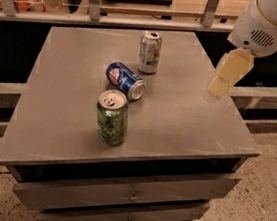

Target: Place pepsi can upright

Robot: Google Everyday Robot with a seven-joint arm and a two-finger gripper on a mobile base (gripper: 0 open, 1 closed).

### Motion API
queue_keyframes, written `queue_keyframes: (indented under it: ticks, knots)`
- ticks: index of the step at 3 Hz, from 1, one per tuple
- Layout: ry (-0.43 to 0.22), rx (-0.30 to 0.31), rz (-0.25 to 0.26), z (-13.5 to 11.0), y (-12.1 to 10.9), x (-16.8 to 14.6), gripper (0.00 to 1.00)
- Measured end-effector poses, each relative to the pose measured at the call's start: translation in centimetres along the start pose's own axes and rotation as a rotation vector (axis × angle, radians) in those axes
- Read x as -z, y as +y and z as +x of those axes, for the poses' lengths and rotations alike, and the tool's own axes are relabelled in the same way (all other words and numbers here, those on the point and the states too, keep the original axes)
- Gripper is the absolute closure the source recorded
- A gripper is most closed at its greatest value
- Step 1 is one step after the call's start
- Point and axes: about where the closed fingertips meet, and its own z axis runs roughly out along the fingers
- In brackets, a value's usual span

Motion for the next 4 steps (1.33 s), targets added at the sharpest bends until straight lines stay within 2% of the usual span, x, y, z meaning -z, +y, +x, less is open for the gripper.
queue_keyframes:
  ticks: [1,2,3,4]
  knots:
    - [-0.021,-0.137,-0.031,-2.1,-2.4,-1.8,0.0]
    - [-0.073,-0.23,-0.063,-5.4,-4.1,-3.3,0.0]
    - [-0.074,-0.22,-0.073,-5.8,-3.7,-3.5,0.0]
    - [-0.078,-0.199,-0.122,-8.3,-2.0,-4.6,0.0]
